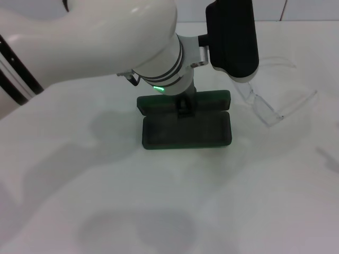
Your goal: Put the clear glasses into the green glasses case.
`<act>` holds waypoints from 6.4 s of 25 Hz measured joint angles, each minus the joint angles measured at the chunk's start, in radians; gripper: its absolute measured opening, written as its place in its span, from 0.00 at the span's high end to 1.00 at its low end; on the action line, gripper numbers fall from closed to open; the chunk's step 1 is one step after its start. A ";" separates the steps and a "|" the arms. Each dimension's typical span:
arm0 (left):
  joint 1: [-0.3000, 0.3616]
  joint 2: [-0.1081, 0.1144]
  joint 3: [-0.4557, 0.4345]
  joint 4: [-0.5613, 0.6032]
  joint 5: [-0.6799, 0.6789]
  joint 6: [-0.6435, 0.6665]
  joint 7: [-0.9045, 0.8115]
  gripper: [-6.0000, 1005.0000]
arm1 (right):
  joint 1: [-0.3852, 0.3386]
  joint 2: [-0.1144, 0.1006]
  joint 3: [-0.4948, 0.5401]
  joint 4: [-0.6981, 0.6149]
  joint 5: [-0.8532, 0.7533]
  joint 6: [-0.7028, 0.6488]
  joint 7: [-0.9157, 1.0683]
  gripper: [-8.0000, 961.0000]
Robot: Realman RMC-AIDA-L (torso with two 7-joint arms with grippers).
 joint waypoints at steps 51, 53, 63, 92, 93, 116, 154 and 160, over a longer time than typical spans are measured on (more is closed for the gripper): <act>0.499 0.034 -1.121 0.320 -1.220 0.304 0.402 0.68 | 0.621 0.034 -0.672 -0.778 -1.071 0.390 1.492 0.13; 0.486 0.040 -1.122 0.287 -1.220 0.329 0.418 0.68 | 0.661 0.035 -0.694 -0.754 -1.103 0.390 1.517 0.13; 0.472 0.041 -1.120 0.175 -1.210 0.383 0.479 0.68 | 0.794 0.057 -0.764 -0.518 -1.199 0.599 1.519 0.13; 0.461 0.038 -1.118 0.082 -1.192 0.388 0.521 0.67 | 0.874 0.100 -0.815 -0.196 -1.205 0.872 1.473 0.34; 0.461 0.038 -1.118 0.082 -1.192 0.388 0.522 0.67 | 0.873 0.100 -0.815 -0.195 -1.205 0.878 1.470 0.35; 0.473 0.040 -1.124 0.069 -1.192 0.388 0.533 0.67 | 0.743 0.099 -0.816 -0.366 -1.195 0.909 1.371 0.90; 0.436 0.025 -1.066 0.000 -1.259 0.529 0.699 0.71 | 0.357 0.110 -0.942 -0.673 0.040 0.442 0.237 0.92; 0.435 0.027 -1.064 -0.013 -1.243 0.529 0.721 0.83 | 0.353 0.110 -0.943 -0.672 0.087 0.429 0.202 0.92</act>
